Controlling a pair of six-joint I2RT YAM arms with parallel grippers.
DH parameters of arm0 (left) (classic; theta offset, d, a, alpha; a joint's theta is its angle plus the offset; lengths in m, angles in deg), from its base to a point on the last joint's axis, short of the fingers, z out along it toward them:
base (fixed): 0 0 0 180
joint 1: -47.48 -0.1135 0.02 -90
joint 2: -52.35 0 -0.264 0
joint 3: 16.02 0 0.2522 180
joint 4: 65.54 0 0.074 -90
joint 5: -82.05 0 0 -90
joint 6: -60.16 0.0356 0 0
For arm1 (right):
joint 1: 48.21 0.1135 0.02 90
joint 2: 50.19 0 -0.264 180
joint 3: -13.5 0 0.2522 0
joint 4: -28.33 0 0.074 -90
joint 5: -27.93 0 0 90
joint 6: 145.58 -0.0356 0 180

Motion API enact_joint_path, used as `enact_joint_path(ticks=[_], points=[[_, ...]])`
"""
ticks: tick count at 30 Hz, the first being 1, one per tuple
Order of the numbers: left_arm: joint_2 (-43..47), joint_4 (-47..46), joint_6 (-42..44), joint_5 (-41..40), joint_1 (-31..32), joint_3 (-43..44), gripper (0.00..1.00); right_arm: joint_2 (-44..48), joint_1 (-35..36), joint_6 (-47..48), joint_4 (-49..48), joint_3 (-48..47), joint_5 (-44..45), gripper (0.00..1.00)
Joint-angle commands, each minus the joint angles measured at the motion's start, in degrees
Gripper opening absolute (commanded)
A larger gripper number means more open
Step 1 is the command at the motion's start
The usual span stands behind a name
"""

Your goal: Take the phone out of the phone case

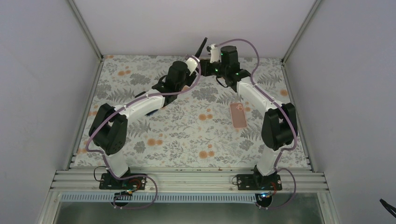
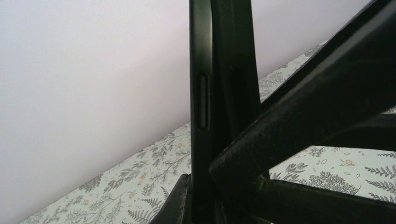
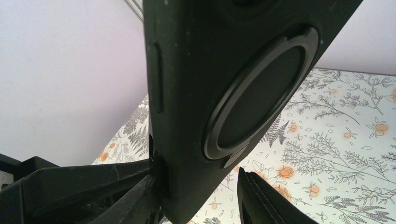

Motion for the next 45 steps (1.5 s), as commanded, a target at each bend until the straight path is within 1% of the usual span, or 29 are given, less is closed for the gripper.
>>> enact_joint_path(ticks=[1,4,8,12,16,19,24,29,34,36,40,42,43,45], points=[[1.22,-4.41,-2.39,1.85,0.34,2.76,0.02,0.55,0.51,0.90,-2.18,1.70,3.55,0.43],[1.67,-3.08,-3.62,3.00,0.38,3.20,0.02,-0.01,0.46,1.11,-3.13,0.33,5.68,0.42],[2.04,-1.98,-4.00,3.09,0.69,4.22,0.02,-1.77,0.42,2.02,-2.01,-2.49,8.60,0.28],[2.73,-2.12,-3.12,1.85,0.58,4.33,0.02,-3.25,-0.24,3.79,0.09,-3.85,10.28,0.17],[3.11,-2.83,-2.52,1.37,-0.16,3.90,0.02,-3.27,-0.94,5.65,1.63,-3.48,10.41,0.08],[3.47,-2.51,-2.81,1.60,-0.49,4.08,0.02,-2.68,-1.36,7.11,1.81,-2.66,11.80,0.04],[4.02,-1.64,-3.22,3.17,-0.54,4.80,0.02,-2.35,-2.07,10.94,-0.73,-1.20,16.20,0.03],[4.53,0.45,-5.14,7.29,-0.63,5.67,0.02,-3.26,-3.20,15.25,-4.40,-0.98,21.64,0.03],[5.11,1.02,-4.16,8.65,-0.84,5.45,0.02,-3.42,-5.18,19.49,-5.54,-1.30,23.31,0.03],[5.14,0.94,-3.37,9.46,-0.93,4.86,0.02,-2.76,-6.30,19.75,-5.75,-0.95,21.25,0.03],[4.49,0.66,-0.64,10.09,-0.94,3.02,0.02,-1.94,-7.97,19.06,-2.94,-1.93,17.22,0.03],[4.48,-0.76,2.65,6.87,-0.65,0.80,0.02,-1.54,-9.99,17.49,-0.12,-3.03,13.67,0.03],[4.80,-1.69,4.50,5.31,-0.59,-0.61,0.02,-1.14,-11.91,16.28,1.75,-3.33,10.28,0.03],[5.85,-4.30,8.84,0.70,-0.50,-3.92,0.02,-1.29,-14.27,16.91,7.89,-5.69,4.73,0.03]])
